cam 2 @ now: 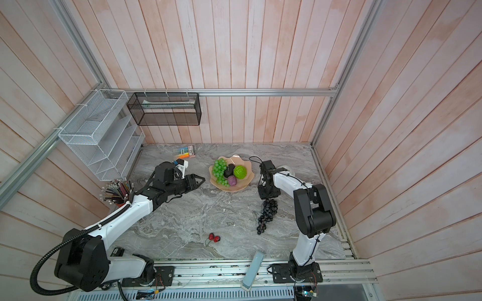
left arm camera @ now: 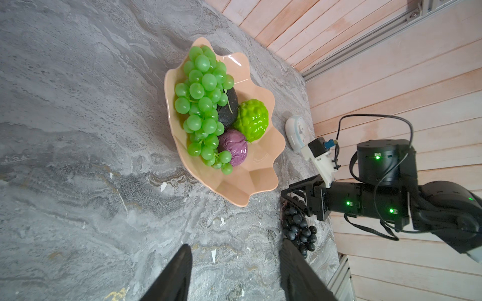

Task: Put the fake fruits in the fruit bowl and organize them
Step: 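Close the right gripper on the dark grapes stem and lift, then carry the dark grapes over the bowl with the right gripper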

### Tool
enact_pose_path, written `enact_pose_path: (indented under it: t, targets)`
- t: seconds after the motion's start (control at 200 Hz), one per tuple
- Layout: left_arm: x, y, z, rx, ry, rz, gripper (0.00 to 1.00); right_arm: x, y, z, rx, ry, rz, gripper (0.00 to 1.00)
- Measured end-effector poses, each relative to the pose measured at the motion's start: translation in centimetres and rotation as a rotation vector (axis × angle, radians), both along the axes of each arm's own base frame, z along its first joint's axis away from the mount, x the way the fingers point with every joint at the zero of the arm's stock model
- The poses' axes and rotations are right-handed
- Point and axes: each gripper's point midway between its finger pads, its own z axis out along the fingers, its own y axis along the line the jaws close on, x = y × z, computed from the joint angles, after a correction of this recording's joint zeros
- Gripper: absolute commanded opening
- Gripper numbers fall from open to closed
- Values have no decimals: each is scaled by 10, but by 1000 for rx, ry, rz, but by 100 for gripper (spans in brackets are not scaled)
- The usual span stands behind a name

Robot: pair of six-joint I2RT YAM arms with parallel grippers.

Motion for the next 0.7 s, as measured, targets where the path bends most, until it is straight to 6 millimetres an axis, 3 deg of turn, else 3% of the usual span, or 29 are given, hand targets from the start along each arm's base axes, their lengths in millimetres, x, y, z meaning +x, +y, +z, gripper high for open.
enact_pose_path:
  t: [0.17, 0.34, 0.7]
  targets:
    - [0, 0, 0, 0, 0, 0, 57, -12, -2, -9, -4, 36, 4, 13]
    - [0, 0, 0, 0, 0, 0, 57, -19, -5, -9, -6, 41, 5, 0]
    - [0, 0, 0, 0, 0, 1, 57, -21, -5, 12, 12, -4, -7, 0]
